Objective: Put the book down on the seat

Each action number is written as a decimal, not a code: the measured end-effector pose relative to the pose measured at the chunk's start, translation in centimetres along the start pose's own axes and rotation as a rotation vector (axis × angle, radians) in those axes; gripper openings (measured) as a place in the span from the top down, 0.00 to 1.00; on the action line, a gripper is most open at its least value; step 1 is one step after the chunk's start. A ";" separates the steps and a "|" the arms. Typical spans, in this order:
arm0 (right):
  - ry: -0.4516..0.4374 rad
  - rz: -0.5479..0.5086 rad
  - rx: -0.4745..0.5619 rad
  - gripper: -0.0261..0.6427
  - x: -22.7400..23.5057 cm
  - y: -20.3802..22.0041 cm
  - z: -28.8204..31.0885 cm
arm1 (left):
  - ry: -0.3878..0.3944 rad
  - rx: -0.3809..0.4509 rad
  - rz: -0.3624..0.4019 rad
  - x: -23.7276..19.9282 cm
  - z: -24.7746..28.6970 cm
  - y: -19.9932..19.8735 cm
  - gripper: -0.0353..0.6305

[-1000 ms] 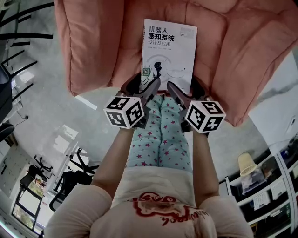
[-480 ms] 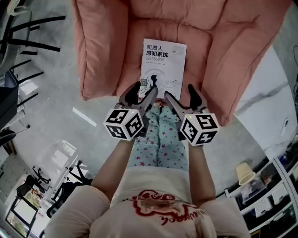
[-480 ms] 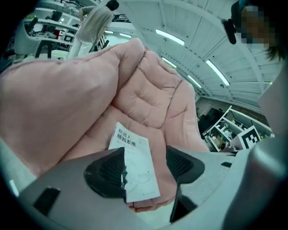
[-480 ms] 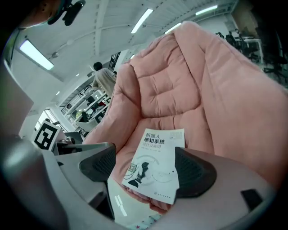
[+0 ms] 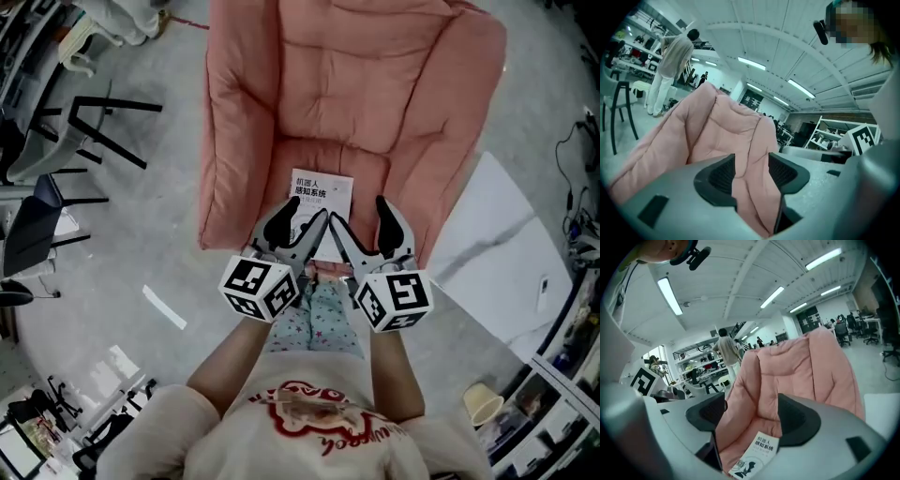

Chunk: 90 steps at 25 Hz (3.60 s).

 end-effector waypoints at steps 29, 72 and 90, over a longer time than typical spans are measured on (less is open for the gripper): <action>-0.117 -0.263 0.295 0.96 -9.0 -16.3 -7.0 | 0.070 0.351 0.134 12.3 -7.0 -13.6 0.94; -0.018 -0.342 0.348 0.96 -33.7 1.7 -32.6 | 0.150 0.383 0.170 18.5 -41.2 4.4 0.94; -0.068 -0.371 0.329 0.96 -38.4 10.0 -46.9 | 0.135 0.421 0.164 26.3 -52.0 14.8 0.94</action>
Point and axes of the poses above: the fingertips, and each gripper's own axes: z forward along the fingers, x to its right, y out of its underside, the point moved 5 cm from there along -z, backward along the fingers, and after that the axes turned 8 degrees about -y, right-handed, at the moved point
